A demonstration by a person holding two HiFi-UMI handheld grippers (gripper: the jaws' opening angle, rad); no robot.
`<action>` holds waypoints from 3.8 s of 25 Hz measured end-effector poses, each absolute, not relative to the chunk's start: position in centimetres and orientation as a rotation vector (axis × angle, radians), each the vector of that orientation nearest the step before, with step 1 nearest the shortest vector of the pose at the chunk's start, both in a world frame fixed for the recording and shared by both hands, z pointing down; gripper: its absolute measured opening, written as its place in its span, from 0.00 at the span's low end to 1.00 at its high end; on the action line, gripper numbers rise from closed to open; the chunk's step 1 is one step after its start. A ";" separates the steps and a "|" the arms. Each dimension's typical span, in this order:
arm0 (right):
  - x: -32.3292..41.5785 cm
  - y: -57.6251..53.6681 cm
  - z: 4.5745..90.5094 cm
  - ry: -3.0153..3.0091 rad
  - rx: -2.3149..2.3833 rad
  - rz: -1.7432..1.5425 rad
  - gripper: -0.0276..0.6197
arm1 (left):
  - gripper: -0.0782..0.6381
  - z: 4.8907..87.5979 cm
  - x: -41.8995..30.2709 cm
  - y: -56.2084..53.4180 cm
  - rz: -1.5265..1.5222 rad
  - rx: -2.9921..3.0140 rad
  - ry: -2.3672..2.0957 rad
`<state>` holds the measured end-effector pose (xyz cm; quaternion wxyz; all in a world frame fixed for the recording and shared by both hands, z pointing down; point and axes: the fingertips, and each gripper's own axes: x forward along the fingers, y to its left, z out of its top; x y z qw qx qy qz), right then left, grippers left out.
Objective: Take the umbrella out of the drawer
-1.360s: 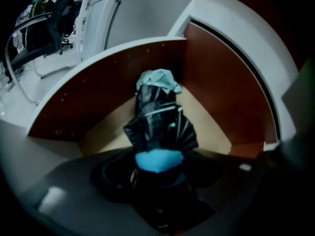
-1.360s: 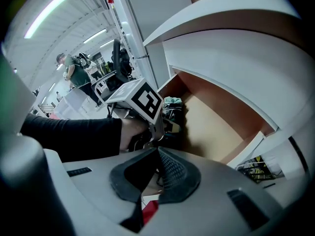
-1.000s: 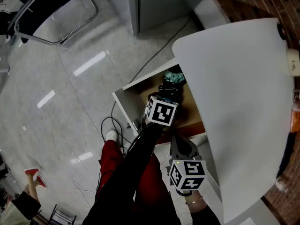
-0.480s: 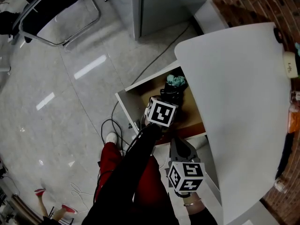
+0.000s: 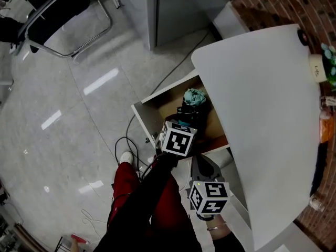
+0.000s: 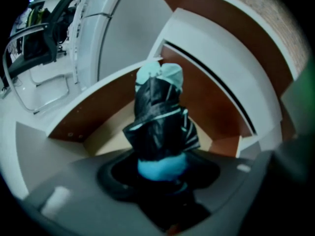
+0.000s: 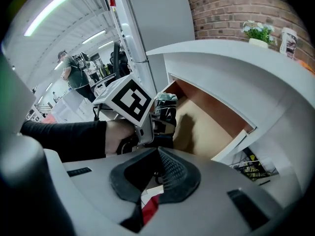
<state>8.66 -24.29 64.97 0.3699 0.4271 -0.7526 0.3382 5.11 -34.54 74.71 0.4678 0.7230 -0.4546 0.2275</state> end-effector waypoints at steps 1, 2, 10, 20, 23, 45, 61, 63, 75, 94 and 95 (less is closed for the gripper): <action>8.6 -24.3 64.7 -1.935 1.098 0.864 0.05 | 0.44 74.3 5.0 -34.4 0.557 1.780 -1.121; 8.5 -24.2 64.5 -1.940 1.100 0.859 0.05 | 0.44 73.9 4.8 -34.2 0.554 1.786 -1.127; 7.7 -24.1 62.5 -1.972 1.128 0.832 0.05 | 0.44 70.2 3.1 -33.7 0.489 1.789 -1.164; 5.6 -24.1 59.8 -2.014 1.154 0.796 0.05 | 0.44 65.2 -0.1 -33.3 0.447 1.818 -1.227; 5.0 -24.3 58.9 -2.029 1.174 0.794 0.05 | 0.44 63.5 -1.0 -33.0 0.440 1.836 -1.228; 1.3 -24.7 50.7 -2.157 1.263 0.715 0.05 | 0.44 50.6 -7.3 -29.4 0.428 2.040 -1.304; -1.6 -22.8 44.6 -2.285 1.305 0.646 0.05 | 0.44 43.7 -12.3 -24.6 0.376 2.094 -1.378; -2.0 -22.5 43.8 -2.312 1.305 0.640 0.05 | 0.44 43.1 -12.6 -24.0 0.371 2.110 -1.384; -5.1 -20.3 39.2 -2.438 1.282 0.544 0.05 | 0.44 39.7 -16.4 -20.6 0.362 2.158 -1.440; -7.7 -16.9 35.2 -2.547 1.339 0.435 0.05 | 0.44 35.7 -21.1 -15.9 0.291 2.219 -1.485; -7.8 -16.7 35.0 -2.549 1.345 0.414 0.05 | 0.44 35.6 -21.4 -15.7 0.289 2.220 -1.489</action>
